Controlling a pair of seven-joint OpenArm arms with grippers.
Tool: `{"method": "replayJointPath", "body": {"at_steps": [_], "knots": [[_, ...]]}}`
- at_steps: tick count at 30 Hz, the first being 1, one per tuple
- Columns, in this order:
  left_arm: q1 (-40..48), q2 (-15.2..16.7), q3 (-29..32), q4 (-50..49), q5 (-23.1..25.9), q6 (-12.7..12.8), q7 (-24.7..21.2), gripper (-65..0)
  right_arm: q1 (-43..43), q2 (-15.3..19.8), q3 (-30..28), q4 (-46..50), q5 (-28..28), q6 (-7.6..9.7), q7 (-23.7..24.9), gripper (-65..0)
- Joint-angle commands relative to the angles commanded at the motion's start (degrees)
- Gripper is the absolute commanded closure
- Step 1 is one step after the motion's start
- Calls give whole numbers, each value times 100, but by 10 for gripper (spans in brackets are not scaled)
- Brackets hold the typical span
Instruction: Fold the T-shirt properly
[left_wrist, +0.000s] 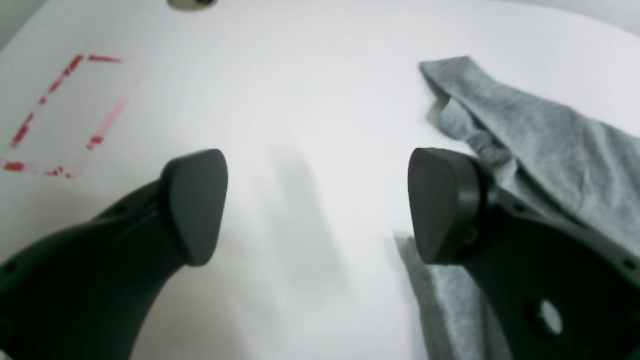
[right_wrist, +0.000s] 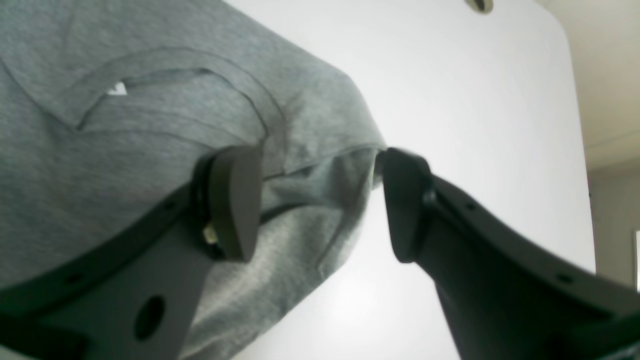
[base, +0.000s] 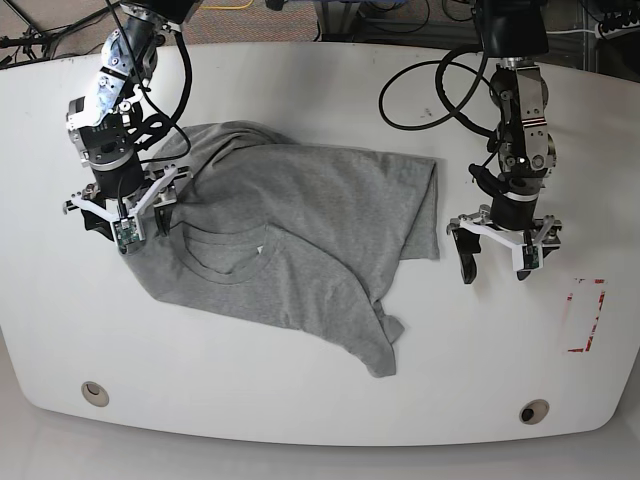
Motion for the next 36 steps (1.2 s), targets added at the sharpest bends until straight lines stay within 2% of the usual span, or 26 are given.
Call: {"method": "replayJointPath", "body": {"at_steps": [4,10,12,22,26,34,36], "knots": [[-56,-11,-22,9,-1,-59,107,-529,-17,6,34,33,-24,-11,-1,-369],[-33,-72,-15,238,-3,5,235,-534,7,22,77,41,-124,-30,-15,-364],[150,-113,76,595,-32,-50,232,-534,135,0,-14,109,-186,-9,-54,-362],[422,-221,411,745,-249,-320,117,-533,481,-82,-519,187,-191,108,-58,-368],[535,-220,276,894,-311,-375,171,-532,810,-82,-698,93,-296,79,-98,-369],[216,-107,219,609,-281,-368,235,-532,1076,-73,-582,-114,-305,62,-179,-371],[-270,-9,295,194,-308,-286,288,-536,1177,-71,-643,-346,-271,111,-147,-366]]}}
